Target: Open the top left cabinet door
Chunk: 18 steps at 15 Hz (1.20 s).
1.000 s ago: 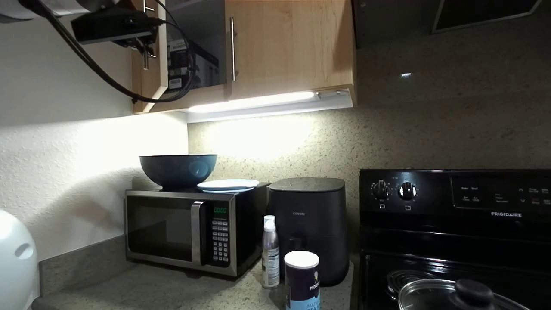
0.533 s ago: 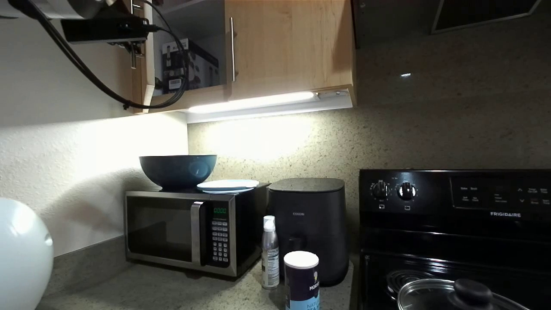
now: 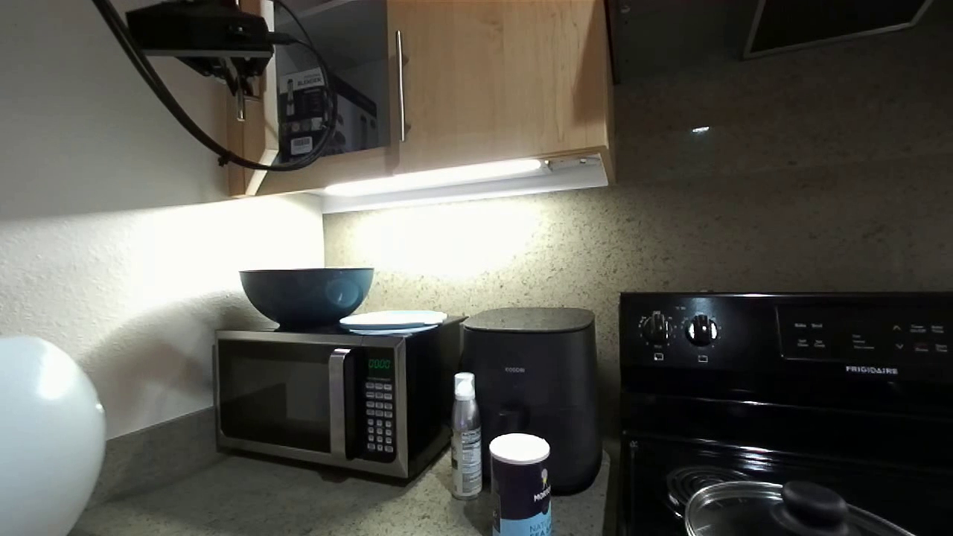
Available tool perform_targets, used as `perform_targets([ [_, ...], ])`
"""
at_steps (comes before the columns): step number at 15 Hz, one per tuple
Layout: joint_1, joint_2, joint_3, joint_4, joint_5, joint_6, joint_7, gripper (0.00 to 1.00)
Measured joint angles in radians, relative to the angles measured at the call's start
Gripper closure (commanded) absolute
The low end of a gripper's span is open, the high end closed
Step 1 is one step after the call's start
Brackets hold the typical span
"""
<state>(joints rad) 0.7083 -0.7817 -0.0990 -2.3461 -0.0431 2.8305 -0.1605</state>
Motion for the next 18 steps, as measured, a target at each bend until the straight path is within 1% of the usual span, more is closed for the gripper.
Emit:
perform_targets([
  [1, -0.003, 0.002, 0.002, 0.008, 0.0, -0.015, -0.008, 0.84],
  [4, -0.021, 0.002, 0.006, 0.011, 0.021, -0.019, -0.009, 0.84],
  [5, -0.021, 0.002, 0.007, 0.011, 0.022, -0.019, -0.009, 0.94],
  [8, -0.02, 0.002, 0.007, 0.011, 0.037, -0.019, -0.016, 0.94],
  [12, -0.009, -0.002, 0.002, 0.007, 0.038, -0.017, -0.057, 0.94],
  [18, -0.019, -0.006, 0.019, 0.001, 0.037, -0.011, -0.059, 0.94],
])
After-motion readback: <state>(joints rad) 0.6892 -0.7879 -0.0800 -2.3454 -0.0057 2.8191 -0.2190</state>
